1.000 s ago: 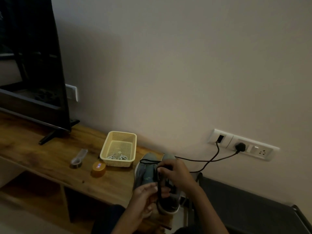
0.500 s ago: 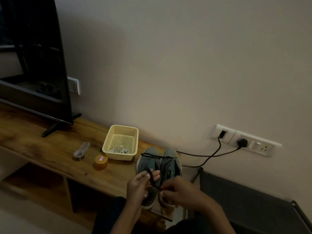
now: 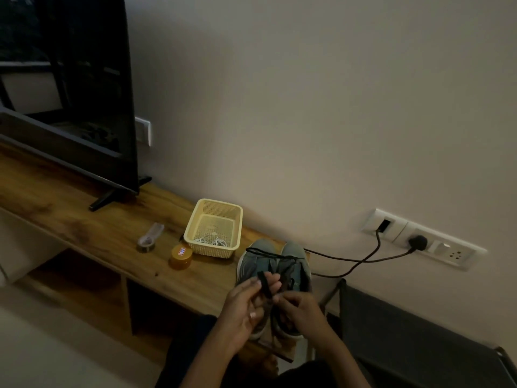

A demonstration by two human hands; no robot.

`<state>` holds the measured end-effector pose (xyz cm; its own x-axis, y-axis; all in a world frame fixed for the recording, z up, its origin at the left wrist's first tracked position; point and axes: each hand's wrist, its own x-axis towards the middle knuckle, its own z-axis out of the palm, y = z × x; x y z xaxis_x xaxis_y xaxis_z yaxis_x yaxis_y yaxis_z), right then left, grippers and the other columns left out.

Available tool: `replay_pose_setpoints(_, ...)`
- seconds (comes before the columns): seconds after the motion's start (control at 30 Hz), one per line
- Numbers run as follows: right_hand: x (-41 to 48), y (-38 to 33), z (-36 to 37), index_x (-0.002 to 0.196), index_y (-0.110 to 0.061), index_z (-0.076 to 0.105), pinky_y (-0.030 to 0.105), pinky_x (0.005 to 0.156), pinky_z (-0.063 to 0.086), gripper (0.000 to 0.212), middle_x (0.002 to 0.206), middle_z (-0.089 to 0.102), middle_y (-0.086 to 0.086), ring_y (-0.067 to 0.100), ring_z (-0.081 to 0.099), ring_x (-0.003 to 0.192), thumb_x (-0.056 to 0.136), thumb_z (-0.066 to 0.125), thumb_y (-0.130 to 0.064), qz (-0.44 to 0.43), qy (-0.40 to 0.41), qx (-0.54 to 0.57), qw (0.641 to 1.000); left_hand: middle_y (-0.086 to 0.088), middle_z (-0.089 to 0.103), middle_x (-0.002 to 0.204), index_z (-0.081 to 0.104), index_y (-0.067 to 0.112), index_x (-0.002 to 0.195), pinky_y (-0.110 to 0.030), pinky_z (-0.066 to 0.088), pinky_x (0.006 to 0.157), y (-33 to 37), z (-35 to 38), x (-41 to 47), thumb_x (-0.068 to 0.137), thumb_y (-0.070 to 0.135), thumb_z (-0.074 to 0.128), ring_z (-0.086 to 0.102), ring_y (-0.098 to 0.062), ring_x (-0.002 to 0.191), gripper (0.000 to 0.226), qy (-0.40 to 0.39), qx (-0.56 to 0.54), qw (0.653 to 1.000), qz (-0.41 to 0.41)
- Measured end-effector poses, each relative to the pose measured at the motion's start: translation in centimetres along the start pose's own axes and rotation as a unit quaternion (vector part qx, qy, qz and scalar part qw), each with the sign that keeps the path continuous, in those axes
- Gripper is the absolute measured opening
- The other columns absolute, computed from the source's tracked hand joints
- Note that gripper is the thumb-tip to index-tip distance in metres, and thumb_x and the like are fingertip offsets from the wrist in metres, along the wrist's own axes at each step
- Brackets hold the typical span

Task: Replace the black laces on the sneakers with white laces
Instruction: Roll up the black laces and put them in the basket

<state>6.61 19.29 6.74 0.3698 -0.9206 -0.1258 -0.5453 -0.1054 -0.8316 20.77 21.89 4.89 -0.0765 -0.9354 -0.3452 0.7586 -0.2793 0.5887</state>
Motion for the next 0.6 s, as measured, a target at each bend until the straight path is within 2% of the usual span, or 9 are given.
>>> replay_pose_setpoints(0.07,-0.8,-0.3,-0.3,0.070,-0.015,0.062,0.024,0.062,0.040,0.026,0.063,0.057,-0.001,0.005,0.051,0.057,0.095,0.054,-0.017,0.011,-0.046,-0.057,0.997,-0.010,0.073,0.099,0.058,-0.001,0.112,-0.012,0.035,0.033,-0.2,-0.1,0.2,0.097,0.005,0.042,0.071,-0.015,0.087,0.022,0.030,0.013,0.999,0.039)
replay_pose_setpoints(0.17,-2.3,-2.8,-1.5,0.068,-0.021,0.059,0.020,0.063,0.044,0.028,0.070,0.060,0.005,0.008,0.054,0.061,0.095,0.053,-0.021,0.017,-0.169,-0.125,0.977,-0.008,0.073,0.100,0.060,0.005,0.108,-0.011,0.039,0.037,-0.3,-0.5,0.5,0.097,0.005,0.044,0.068,-0.017,0.097,0.019,0.073,0.085,0.990,0.085)
replay_pose_setpoints(0.23,-2.6,-5.2,-2.3,0.072,-0.025,0.057,0.014,0.062,0.042,0.025,0.073,0.058,-0.002,0.003,0.052,0.064,0.096,0.051,-0.020,-0.010,-0.194,-0.158,0.968,-0.003,0.075,0.091,0.063,0.006,0.106,-0.011,0.040,0.041,-0.3,-0.5,0.4,0.097,0.006,0.046,0.070,-0.010,0.086,0.019,0.066,0.143,0.983,0.093)
replay_pose_setpoints(0.33,-1.2,-6.9,-3.0,0.080,-0.021,0.057,0.014,0.060,0.037,0.019,0.072,0.052,-0.009,-0.001,0.048,0.064,0.097,0.049,-0.020,-0.082,-0.105,-0.207,0.969,0.004,0.072,0.071,0.063,0.010,0.101,-0.013,0.033,0.040,-0.9,-0.3,0.4,0.096,0.007,0.050,0.062,-0.003,0.056,0.015,0.048,0.207,0.974,0.071)
replay_pose_setpoints(0.37,-0.4,-6.9,-3.1,0.080,-0.019,0.058,0.017,0.059,0.037,0.019,0.072,0.052,-0.008,0.003,0.049,0.064,0.097,0.049,-0.021,-0.098,-0.068,-0.212,0.970,0.002,0.072,0.072,0.062,0.009,0.102,-0.013,0.030,0.039,-1.0,-0.2,0.3,0.096,0.008,0.050,0.061,-0.004,0.055,0.014,0.039,0.211,0.975,0.058)
replay_pose_setpoints(0.47,1.8,-5.4,-2.8,0.072,-0.022,0.052,0.016,0.057,0.038,0.025,0.065,0.052,-0.007,0.000,0.049,0.057,0.097,0.050,-0.019,-0.096,-0.013,-0.149,0.984,-0.017,0.068,0.095,0.062,0.001,0.106,-0.014,0.027,0.035,-0.8,0.0,0.1,0.092,0.012,0.054,0.059,-0.016,0.062,0.020,-0.006,0.172,0.985,0.003)
replay_pose_setpoints(0.6,2.0,-1.8,-1.6,0.077,-0.013,0.057,0.023,0.061,0.041,0.021,0.067,0.052,-0.001,0.013,0.050,0.064,0.095,0.051,-0.021,-0.006,-0.018,0.065,0.998,-0.015,0.072,0.094,0.063,-0.003,0.108,-0.011,0.029,0.032,-0.4,0.2,-0.4,0.095,0.004,0.044,0.070,-0.014,0.073,0.024,-0.041,0.072,0.996,-0.044)
